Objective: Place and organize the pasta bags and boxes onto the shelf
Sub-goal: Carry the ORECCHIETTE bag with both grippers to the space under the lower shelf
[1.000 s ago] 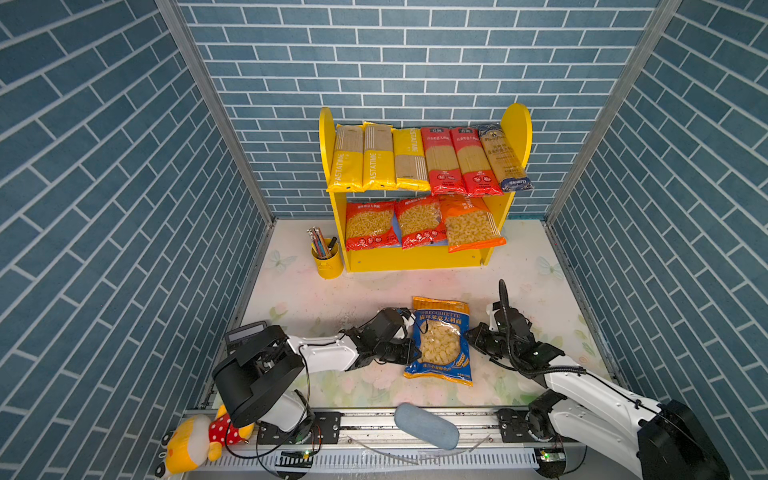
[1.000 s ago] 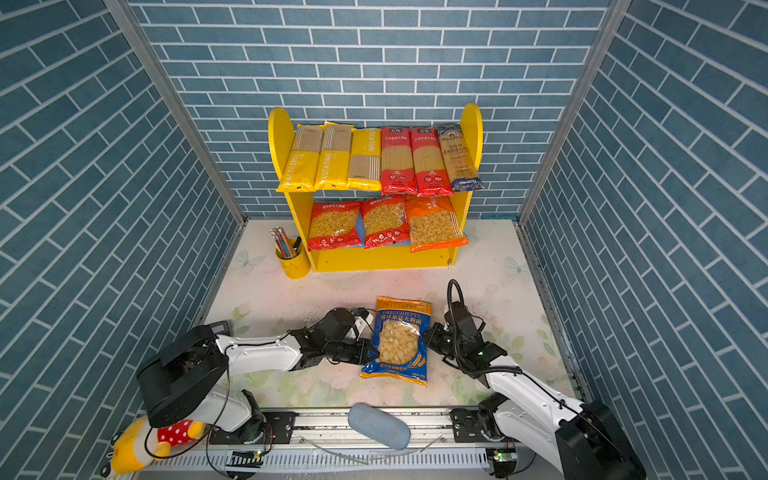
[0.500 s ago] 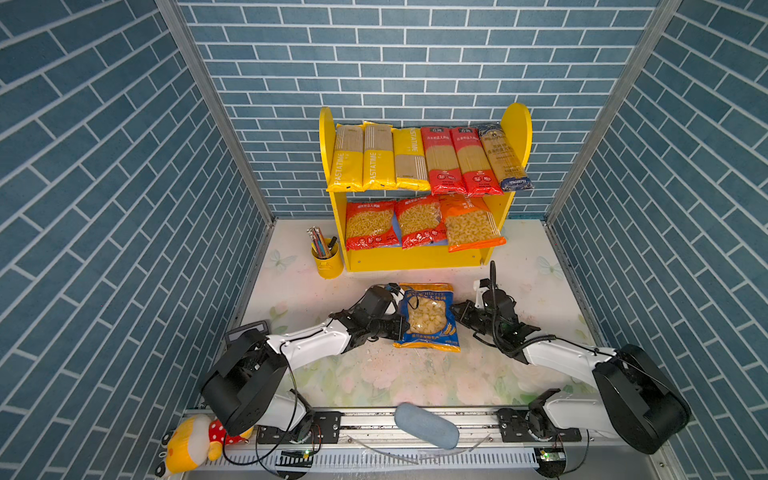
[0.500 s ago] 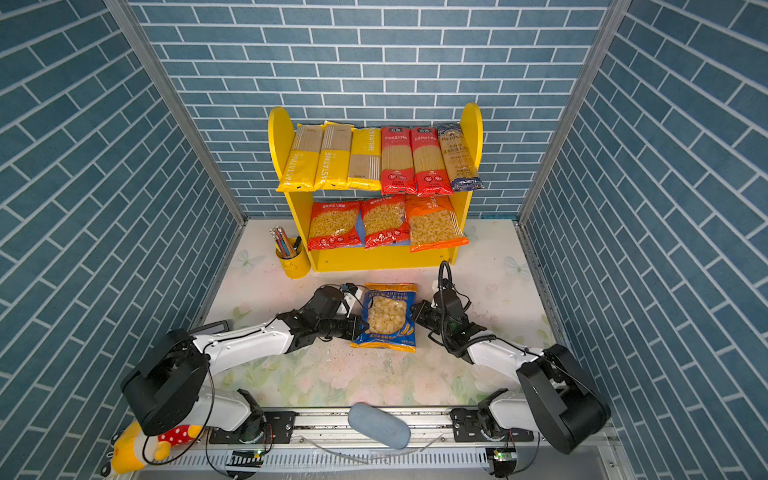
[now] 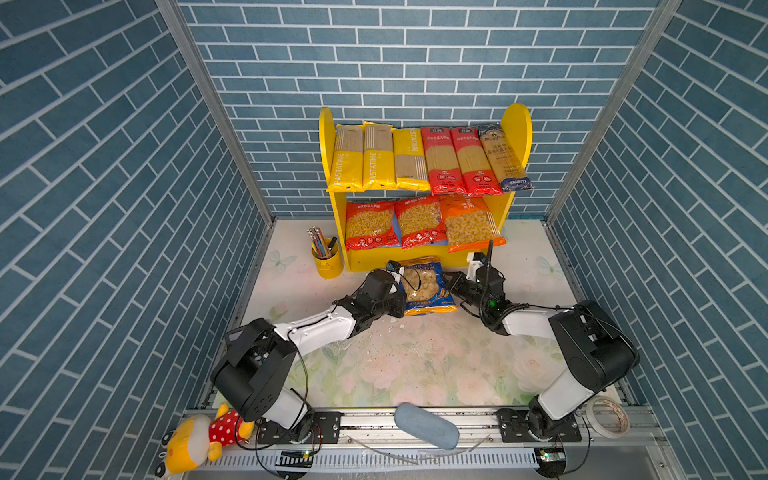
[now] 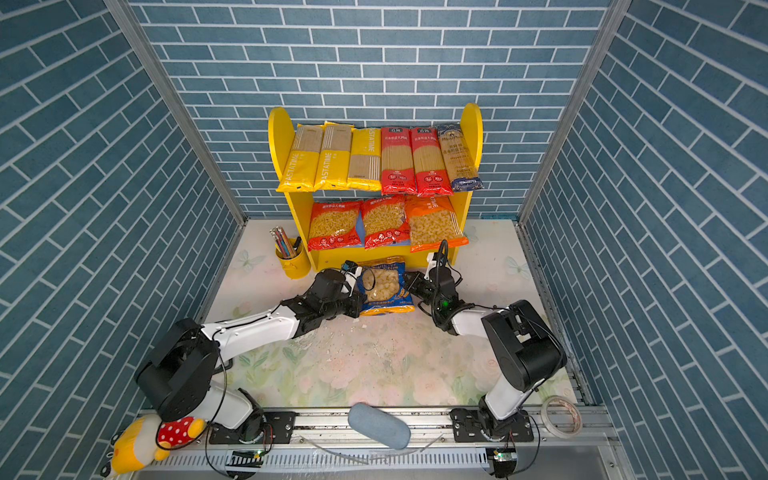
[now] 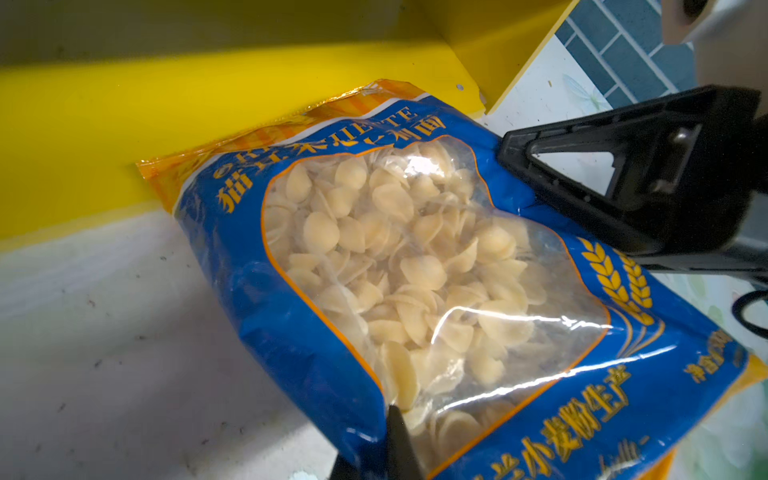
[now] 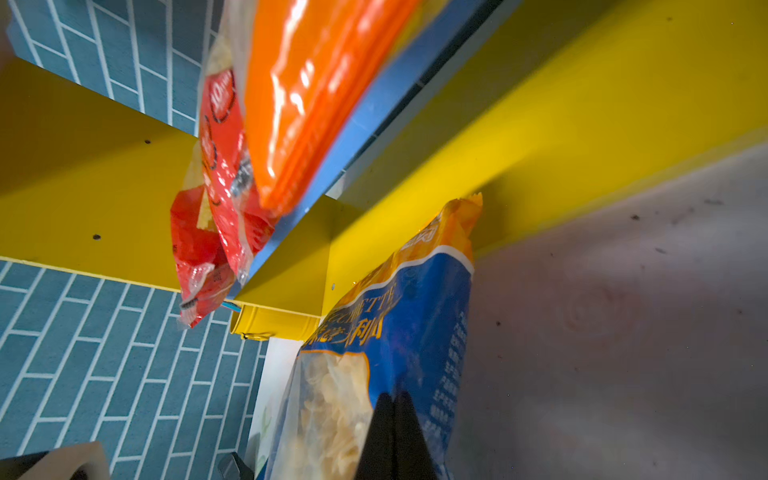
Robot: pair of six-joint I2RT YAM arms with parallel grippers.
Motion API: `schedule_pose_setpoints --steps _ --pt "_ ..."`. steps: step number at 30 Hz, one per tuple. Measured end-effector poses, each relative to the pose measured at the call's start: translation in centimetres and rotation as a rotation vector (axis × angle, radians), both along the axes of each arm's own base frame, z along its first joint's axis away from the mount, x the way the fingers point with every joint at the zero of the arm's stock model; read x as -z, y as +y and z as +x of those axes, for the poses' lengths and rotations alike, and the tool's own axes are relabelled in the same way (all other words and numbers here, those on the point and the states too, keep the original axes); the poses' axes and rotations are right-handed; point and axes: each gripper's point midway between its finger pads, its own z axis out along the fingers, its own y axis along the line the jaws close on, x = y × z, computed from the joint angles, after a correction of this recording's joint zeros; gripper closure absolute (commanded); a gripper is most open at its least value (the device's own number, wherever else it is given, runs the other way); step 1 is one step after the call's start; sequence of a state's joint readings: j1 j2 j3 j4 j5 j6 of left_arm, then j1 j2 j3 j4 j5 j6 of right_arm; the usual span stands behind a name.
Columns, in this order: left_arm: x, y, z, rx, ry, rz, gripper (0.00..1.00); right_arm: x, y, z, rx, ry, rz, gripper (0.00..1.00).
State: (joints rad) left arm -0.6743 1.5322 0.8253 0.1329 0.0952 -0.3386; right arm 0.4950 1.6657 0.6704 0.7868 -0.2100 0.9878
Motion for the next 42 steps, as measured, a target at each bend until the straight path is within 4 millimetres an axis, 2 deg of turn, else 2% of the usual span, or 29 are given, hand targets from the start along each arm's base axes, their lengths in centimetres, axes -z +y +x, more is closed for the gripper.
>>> schedule_pose_setpoints --steps 5,10,12,16,20,25,28,32,34,37,39,42 --pt "0.2 0.0 3.0 -0.052 -0.102 0.066 1.0 -0.5 0.0 2.8 0.03 -0.052 0.026 1.0" --pt "2.5 0.7 5.9 -0.134 -0.178 0.151 1.0 0.8 0.6 5.3 0.046 -0.055 0.025 1.0" --pt "4.0 0.9 7.1 -0.162 -0.174 0.173 1.0 1.8 0.6 5.9 0.052 -0.044 0.017 0.83" --pt "6.0 2.2 8.7 -0.226 -0.132 0.166 1.0 1.9 0.3 6.1 0.065 -0.049 0.028 0.64" --pt "6.1 2.9 9.8 -0.272 -0.101 0.119 1.0 2.5 -0.6 4.7 0.08 -0.016 0.04 0.57" --pt "6.2 1.7 10.7 -0.296 -0.058 0.026 1.0 6.0 -1.6 0.6 0.085 0.117 0.04 0.55" --pt "6.2 0.9 11.0 -0.306 -0.031 -0.038 1.0 7.8 -0.5 -2.7 0.052 0.19 0.039 0.51" --pt "6.0 0.2 11.0 -0.313 -0.004 -0.095 1.0 8.2 1.7 -5.6 0.0 0.229 0.052 0.47" --pt "6.0 0.1 11.0 -0.315 0.007 -0.113 1.0 7.9 2.5 -5.9 -0.011 0.232 0.073 0.47" --pt "5.9 -0.2 10.8 -0.314 0.021 -0.135 1.0 8.0 2.9 -5.2 0.008 0.227 0.106 0.49" --pt "5.9 -0.3 10.8 -0.311 0.025 -0.144 0.99 8.5 3.2 -4.2 0.027 0.232 0.114 0.58" --pt "5.7 -0.4 10.8 -0.303 0.026 -0.149 0.87 8.4 3.8 -2.5 0.054 0.219 0.125 0.73"
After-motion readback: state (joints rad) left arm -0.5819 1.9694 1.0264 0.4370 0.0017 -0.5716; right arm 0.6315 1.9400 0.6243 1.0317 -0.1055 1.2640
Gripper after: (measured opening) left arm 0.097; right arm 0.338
